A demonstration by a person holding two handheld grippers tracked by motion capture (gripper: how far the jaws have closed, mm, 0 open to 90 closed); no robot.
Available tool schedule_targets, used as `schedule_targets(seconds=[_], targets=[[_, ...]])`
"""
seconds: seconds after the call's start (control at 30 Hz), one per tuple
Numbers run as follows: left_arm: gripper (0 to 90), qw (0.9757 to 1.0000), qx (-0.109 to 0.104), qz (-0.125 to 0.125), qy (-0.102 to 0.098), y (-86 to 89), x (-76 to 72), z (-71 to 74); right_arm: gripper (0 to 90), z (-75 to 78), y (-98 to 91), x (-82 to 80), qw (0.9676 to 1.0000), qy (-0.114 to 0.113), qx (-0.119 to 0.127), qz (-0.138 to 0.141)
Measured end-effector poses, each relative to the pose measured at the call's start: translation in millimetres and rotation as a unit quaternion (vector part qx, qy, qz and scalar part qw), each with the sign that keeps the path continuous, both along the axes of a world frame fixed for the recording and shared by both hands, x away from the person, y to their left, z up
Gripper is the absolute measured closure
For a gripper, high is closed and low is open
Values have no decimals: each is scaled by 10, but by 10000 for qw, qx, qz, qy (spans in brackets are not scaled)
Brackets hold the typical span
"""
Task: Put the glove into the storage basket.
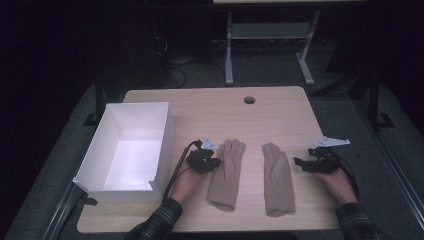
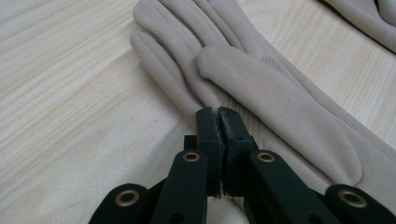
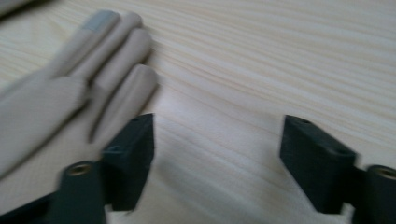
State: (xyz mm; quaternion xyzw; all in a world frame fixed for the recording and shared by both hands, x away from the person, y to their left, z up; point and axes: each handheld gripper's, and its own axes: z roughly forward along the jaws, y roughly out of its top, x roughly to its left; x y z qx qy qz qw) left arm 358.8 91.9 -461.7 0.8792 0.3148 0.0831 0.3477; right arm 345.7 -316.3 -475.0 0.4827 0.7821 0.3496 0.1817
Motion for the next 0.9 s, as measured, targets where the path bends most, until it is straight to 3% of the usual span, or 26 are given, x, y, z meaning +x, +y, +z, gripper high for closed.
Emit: schedule_targets(seconds=[0.13,0.2,0.3,0.4,0.53,0.9], targets=[[880,9998,-133,25,108,16,13,27,597,116,16,-117,9994,-48,191,268],[881,9994,-283,41,201,29,20,48,743,151,42,-181,9987,38,237,456],[881,9987,-401,-6,303,32,25,69,890,177,85,-264,9966,132,265,764],[881,9976,-558,-79,401,33,24,92,900,185,152,-355,9942,266,234,1018],[881,9967,-682,-96,435,32,26,118,900,165,197,-411,9925,356,216,1148],[881,9936,-934,-135,616,59,25,157,900,97,354,-348,9884,517,246,1405]])
